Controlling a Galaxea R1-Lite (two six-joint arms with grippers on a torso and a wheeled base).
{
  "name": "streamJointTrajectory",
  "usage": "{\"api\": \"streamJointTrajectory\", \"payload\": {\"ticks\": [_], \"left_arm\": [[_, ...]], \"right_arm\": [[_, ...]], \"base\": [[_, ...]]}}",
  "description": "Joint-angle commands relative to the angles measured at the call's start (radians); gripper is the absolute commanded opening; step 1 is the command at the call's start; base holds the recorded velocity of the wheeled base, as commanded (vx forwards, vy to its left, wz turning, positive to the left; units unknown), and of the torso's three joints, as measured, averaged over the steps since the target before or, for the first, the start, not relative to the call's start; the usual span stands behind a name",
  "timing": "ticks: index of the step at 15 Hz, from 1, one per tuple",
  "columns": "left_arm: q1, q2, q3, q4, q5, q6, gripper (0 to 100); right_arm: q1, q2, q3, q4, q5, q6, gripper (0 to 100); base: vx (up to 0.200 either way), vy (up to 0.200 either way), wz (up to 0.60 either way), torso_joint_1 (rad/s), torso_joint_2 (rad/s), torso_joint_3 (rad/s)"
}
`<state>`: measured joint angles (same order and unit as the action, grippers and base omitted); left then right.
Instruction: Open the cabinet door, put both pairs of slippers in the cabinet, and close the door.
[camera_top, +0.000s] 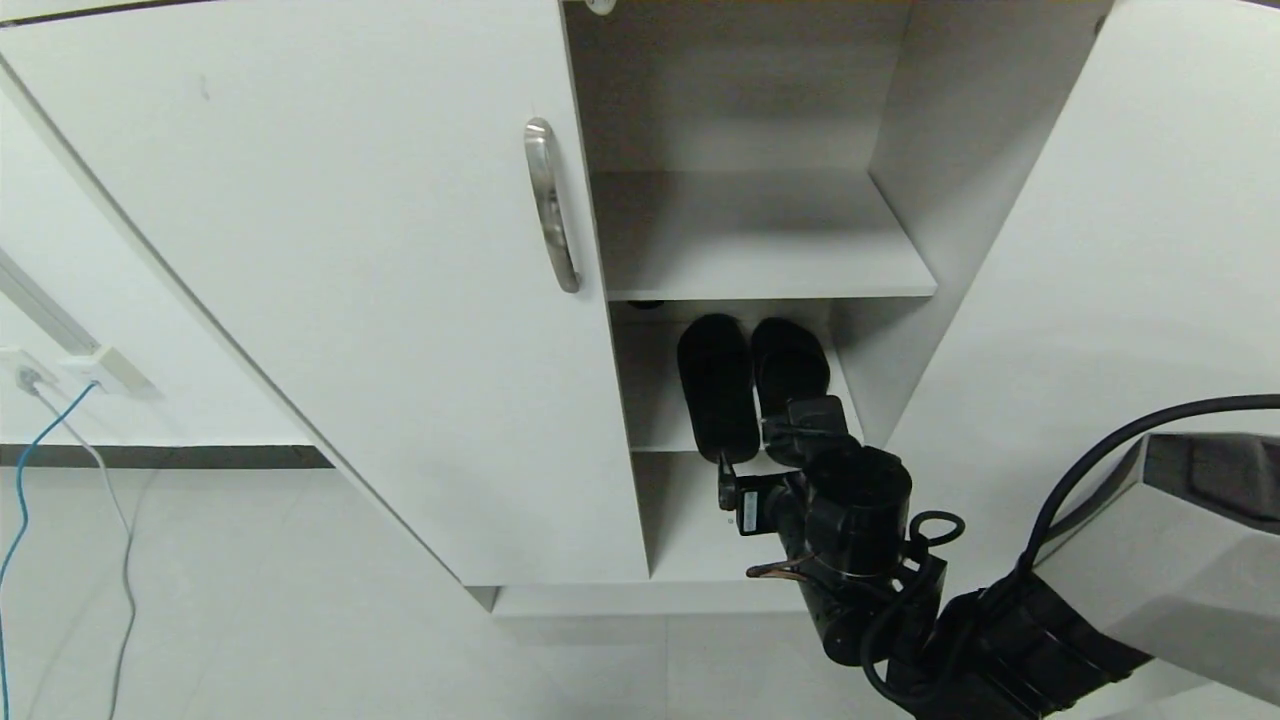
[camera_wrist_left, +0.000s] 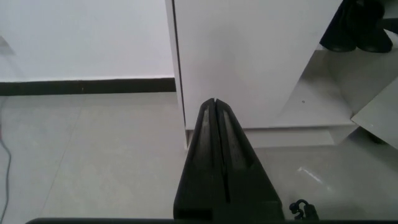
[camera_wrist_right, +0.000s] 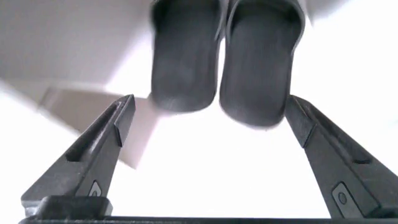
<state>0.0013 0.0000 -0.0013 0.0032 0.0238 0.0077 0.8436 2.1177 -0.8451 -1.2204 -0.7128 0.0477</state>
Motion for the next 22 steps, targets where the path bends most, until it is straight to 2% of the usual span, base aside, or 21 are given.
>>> {"api": "streamJointTrajectory", "payload": {"ticks": [1,22], "left_arm": [[0.0,0.0,0.0,0.0,0.001,-0.002,0],[0.0,0.002,0.0,0.0,0.001,-0.003,0]], "right_arm": [[0.0,-0.007,0.001,-0.001,-0.001,0.0,100],[0.017,-0.001,0.021,-0.004,-0.001,-0.006,100]], "base": [[0.0,0.0,0.0,0.0,0.0,0.0],[0.0,0.0,0.0,0.0,0.0,0.0]]}}
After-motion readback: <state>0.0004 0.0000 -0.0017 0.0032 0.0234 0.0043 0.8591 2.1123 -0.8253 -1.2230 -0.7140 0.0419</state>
